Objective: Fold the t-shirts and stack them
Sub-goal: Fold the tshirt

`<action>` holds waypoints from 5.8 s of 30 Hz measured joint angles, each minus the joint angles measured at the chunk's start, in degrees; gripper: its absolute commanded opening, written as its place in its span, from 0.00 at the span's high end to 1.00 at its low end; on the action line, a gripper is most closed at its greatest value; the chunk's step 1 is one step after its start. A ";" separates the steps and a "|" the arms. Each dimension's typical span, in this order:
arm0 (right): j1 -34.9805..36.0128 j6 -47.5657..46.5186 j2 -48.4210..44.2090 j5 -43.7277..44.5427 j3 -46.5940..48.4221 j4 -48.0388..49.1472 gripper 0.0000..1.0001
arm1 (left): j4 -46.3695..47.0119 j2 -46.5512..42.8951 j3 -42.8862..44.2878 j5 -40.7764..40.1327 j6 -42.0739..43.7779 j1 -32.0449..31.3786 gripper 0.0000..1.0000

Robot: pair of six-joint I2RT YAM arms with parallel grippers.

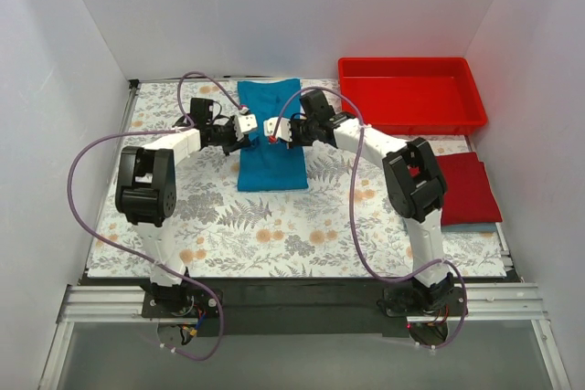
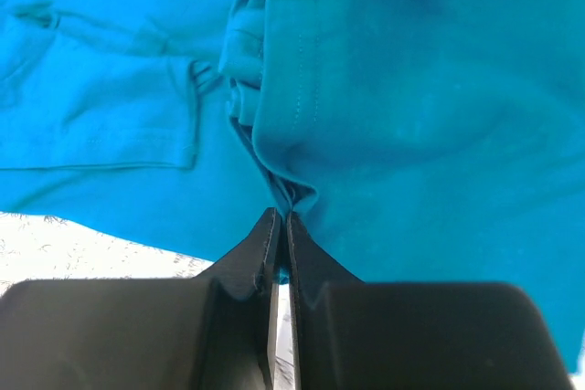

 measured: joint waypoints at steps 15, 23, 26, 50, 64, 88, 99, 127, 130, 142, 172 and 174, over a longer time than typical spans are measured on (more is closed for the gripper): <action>-1.01 -2.12 8.09 0.24 4.50 2.27 0.99 | 5.88 6.99 2.27 -3.30 -1.46 0.28 1.00; -1.01 -1.90 10.03 3.34 7.61 2.97 0.40 | 6.80 7.41 4.44 -5.53 -3.87 0.61 0.55; -1.01 -2.03 9.51 4.70 7.72 2.99 0.39 | 6.38 7.39 7.28 -5.60 -7.45 1.46 0.49; 5.81 5.88 -9.99 -0.37 -15.91 -10.73 0.55 | 0.46 -16.41 -21.77 -0.92 -1.33 -0.74 0.46; 5.38 5.77 -6.32 2.19 -16.57 -5.40 0.75 | 4.37 -12.46 -24.33 -3.41 4.17 -2.27 0.61; 3.72 4.85 -14.08 4.33 -4.98 -12.57 0.99 | -8.81 -18.99 -9.22 -3.23 0.87 -2.27 1.00; 12.41 5.38 -30.49 3.76 -17.81 -22.01 0.99 | -30.05 -37.24 -13.42 -0.13 5.16 -6.51 1.00; 2.23 -0.52 -13.44 -1.73 1.42 -29.40 0.99 | -27.19 -21.03 -3.52 -0.57 3.89 -1.75 1.00; 1.20 -2.71 -10.45 -1.99 4.83 -29.46 0.99 | -27.02 -15.50 1.86 -0.15 4.83 -0.85 1.00; -4.07 -7.72 13.09 -2.60 22.93 -28.89 0.99 | -19.28 5.31 11.26 0.13 3.06 0.92 0.99; 4.09 17.53 -8.81 -11.08 -8.24 -29.29 0.99 | -20.48 -19.89 -21.92 2.93 11.26 -0.04 0.96; 3.34 19.43 -6.73 -11.80 -6.03 -29.55 0.99 | -20.11 -19.74 -22.10 3.06 11.21 0.68 0.96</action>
